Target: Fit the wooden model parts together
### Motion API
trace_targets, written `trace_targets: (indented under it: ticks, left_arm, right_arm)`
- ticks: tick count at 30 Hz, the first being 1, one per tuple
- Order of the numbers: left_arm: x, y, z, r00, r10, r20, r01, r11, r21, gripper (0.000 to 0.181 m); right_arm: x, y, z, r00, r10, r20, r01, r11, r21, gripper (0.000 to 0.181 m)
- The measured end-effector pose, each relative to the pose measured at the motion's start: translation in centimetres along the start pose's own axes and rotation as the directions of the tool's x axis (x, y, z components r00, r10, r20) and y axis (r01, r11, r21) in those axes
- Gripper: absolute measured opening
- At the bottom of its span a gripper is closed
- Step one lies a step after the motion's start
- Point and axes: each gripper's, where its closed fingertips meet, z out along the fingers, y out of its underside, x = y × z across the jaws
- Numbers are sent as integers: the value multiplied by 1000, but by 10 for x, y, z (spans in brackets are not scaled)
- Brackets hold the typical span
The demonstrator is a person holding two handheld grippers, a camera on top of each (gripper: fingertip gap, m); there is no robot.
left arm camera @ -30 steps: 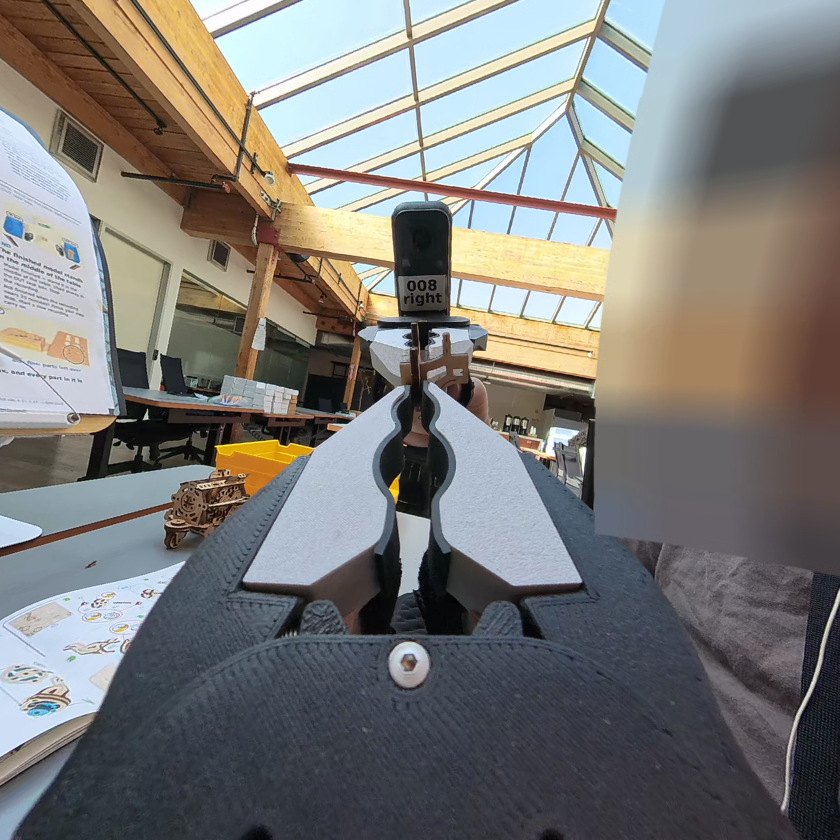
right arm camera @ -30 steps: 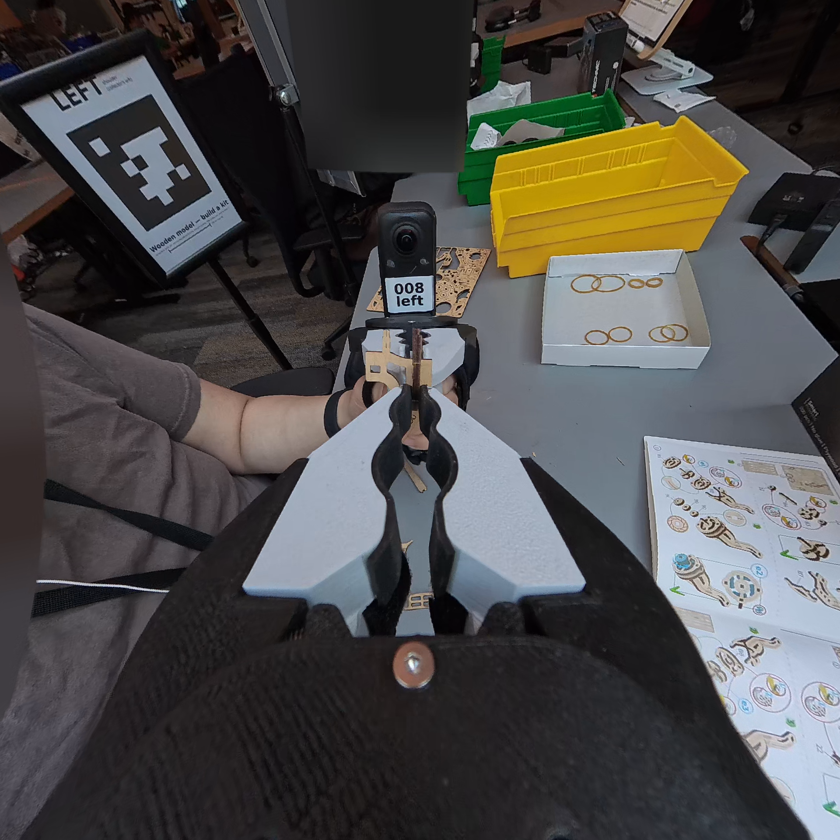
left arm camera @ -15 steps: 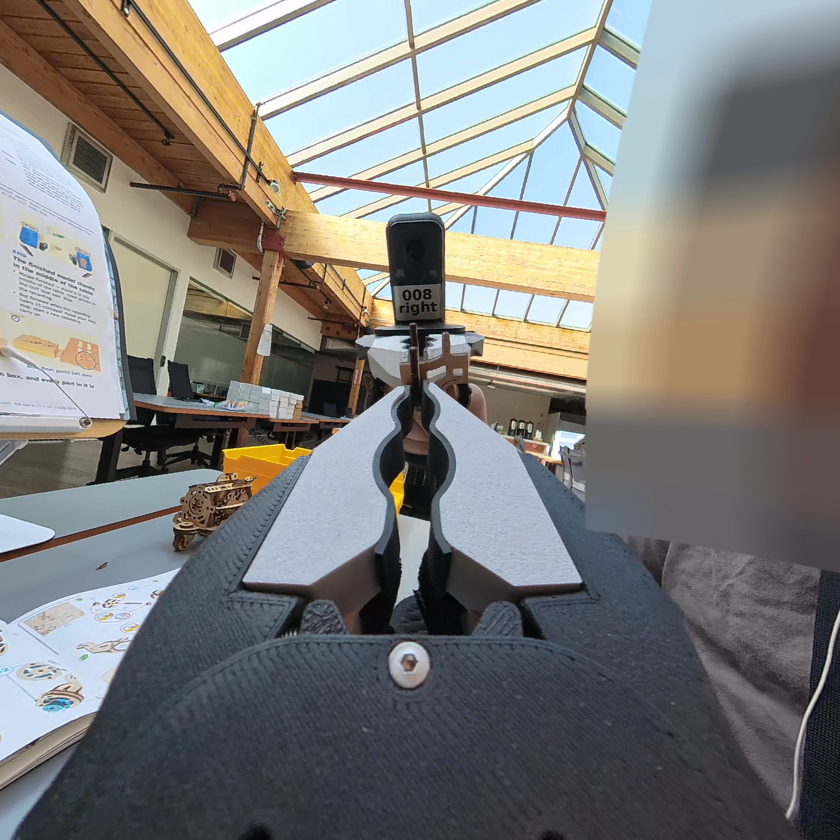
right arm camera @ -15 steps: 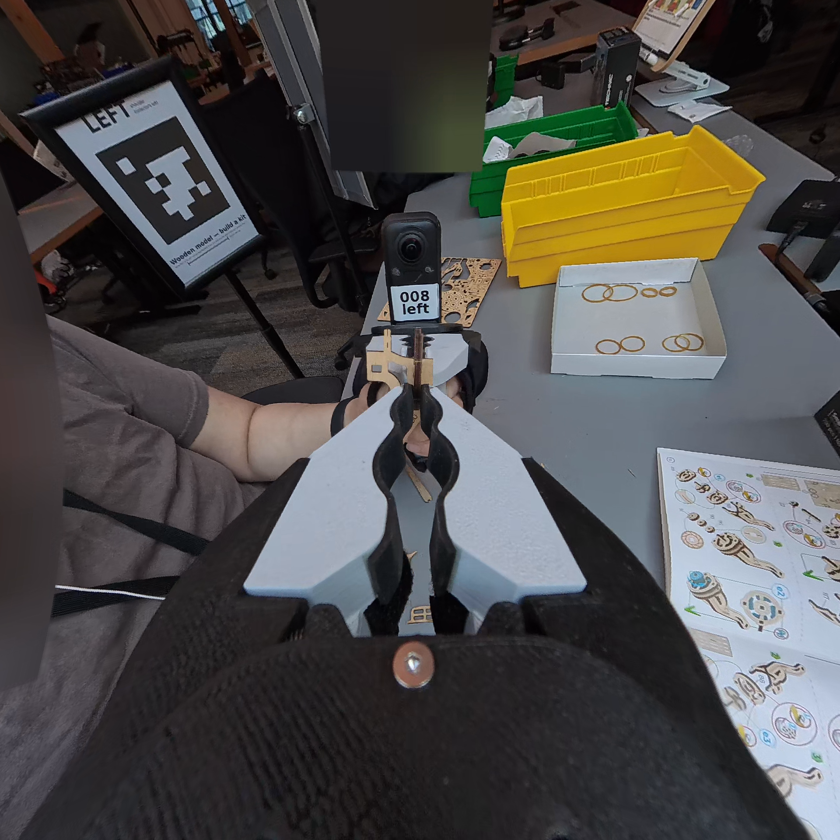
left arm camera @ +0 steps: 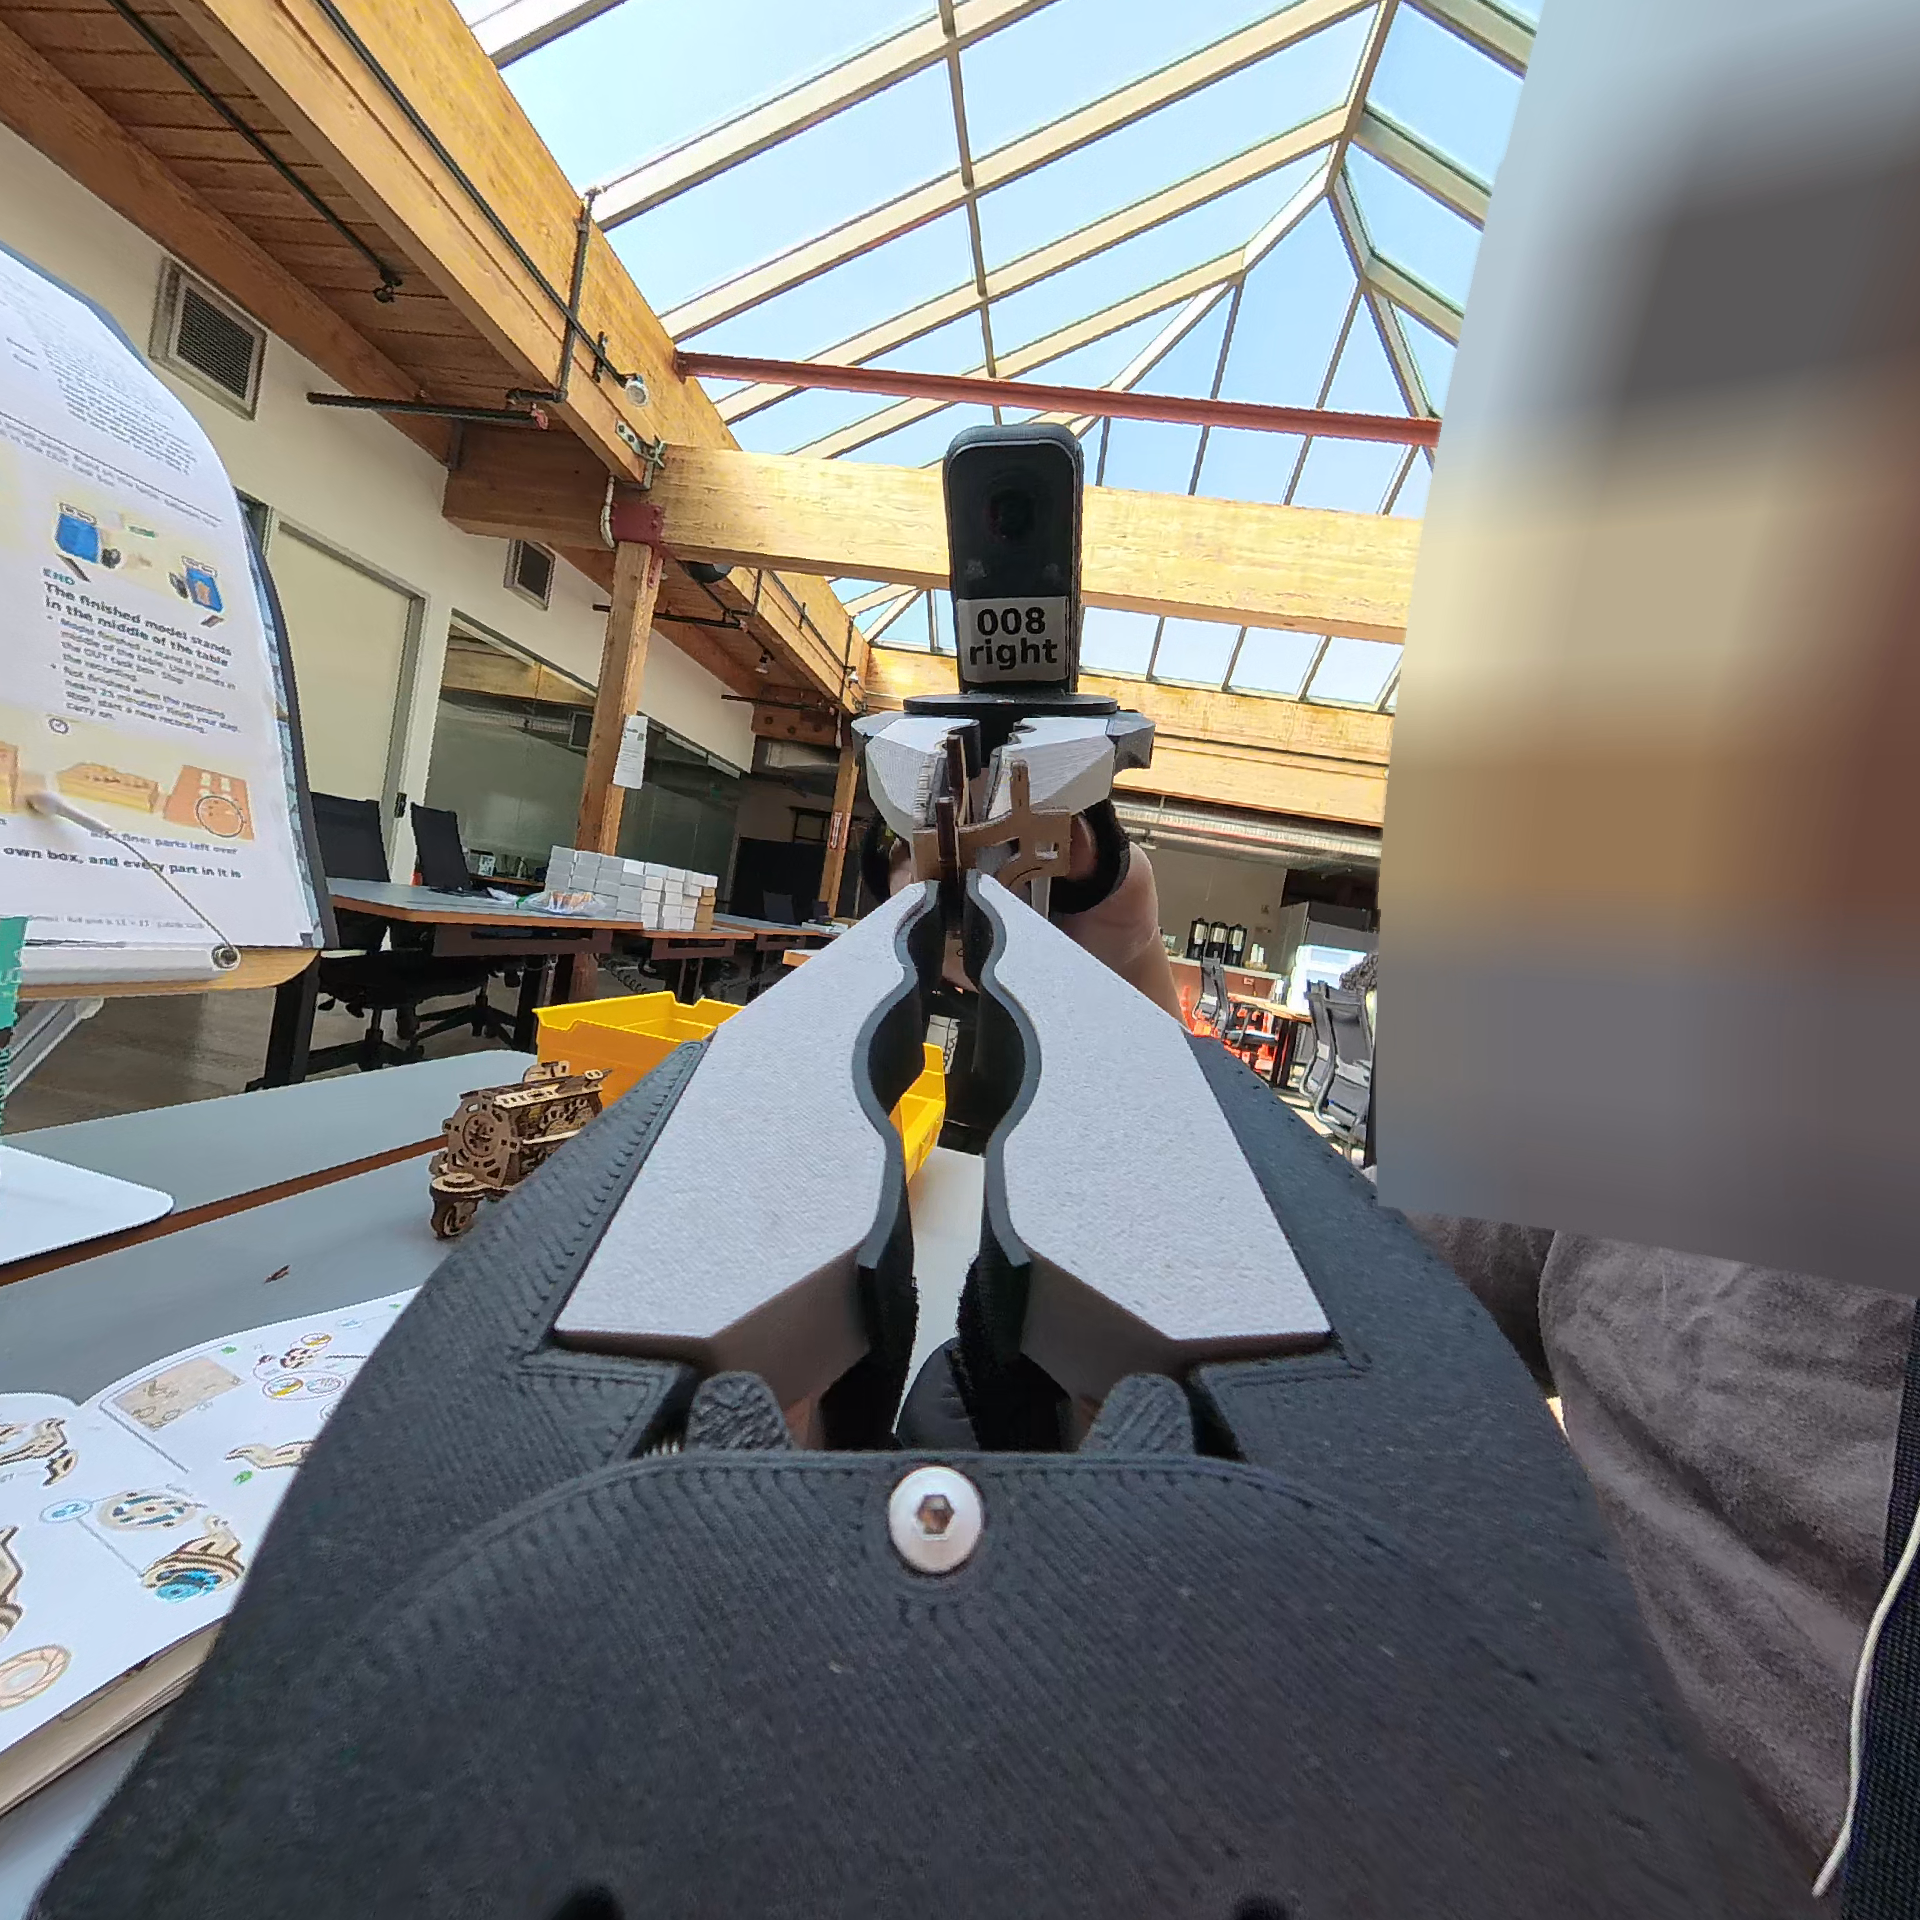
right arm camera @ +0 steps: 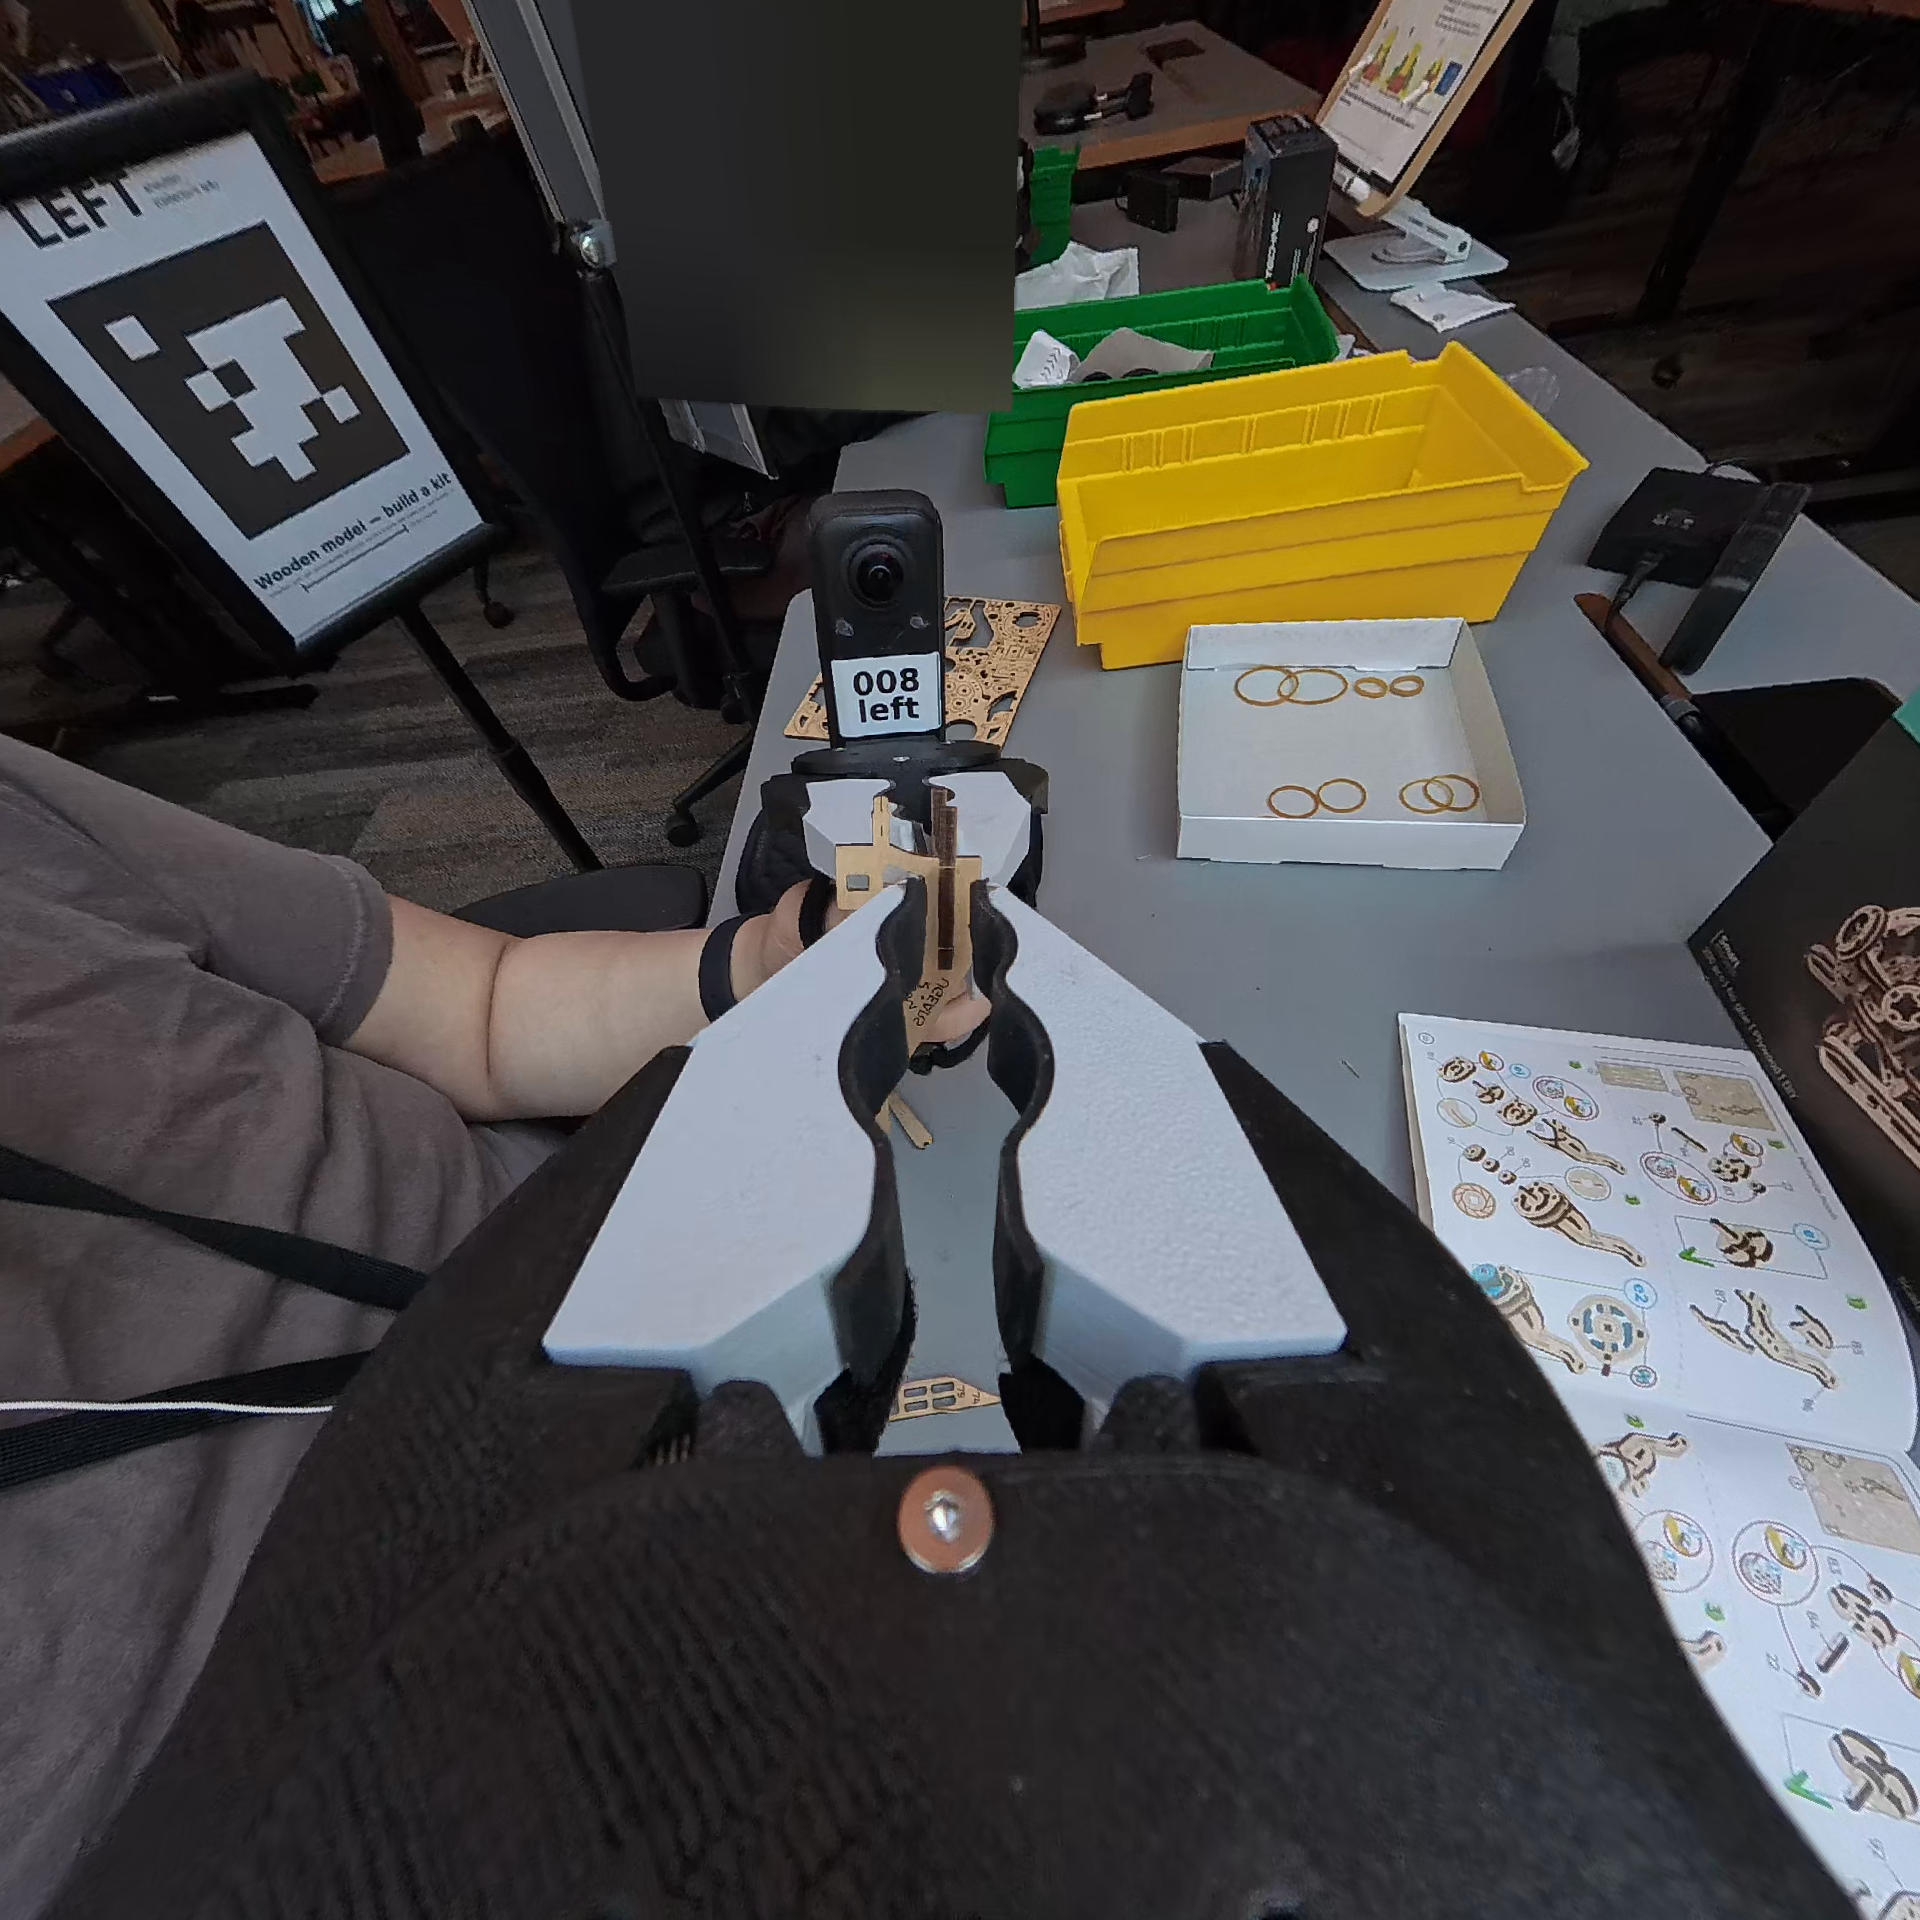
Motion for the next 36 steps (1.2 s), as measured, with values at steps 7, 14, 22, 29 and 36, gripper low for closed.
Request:
trace_targets:
  ticks: [7, 14, 22, 29, 36]
  left_arm:
    - [0, 1, 0, 1000, 3, 3, -3, 1000, -8, 0]
    - [7, 4, 2, 999, -12, -35, 11, 1000, -19, 0]
    - [6, 6, 1, 999, 28, -16, -29, 999, -45, 0]
    - [5, 7, 0, 999, 44, -3, -44, 997, -59, 0]
    - [2, 7, -1, 998, 58, 22, -57, 996, -63, 0]
  right_arm:
    - [0, 4, 3, 1000, -3, 2, 3, 1000, -24, 2]
    - [-7, 8, 0, 996, 4, 90, -2, 1000, -27, 2]
    - [-7, 10, 1, 995, -4, 96, 8, 999, -38, 2]
    - [-6, 12, 2, 998, -32, 61, 35, 998, -54, 2]
    - [-3, 12, 3, 998, -62, 12, 62, 996, -66, 2]
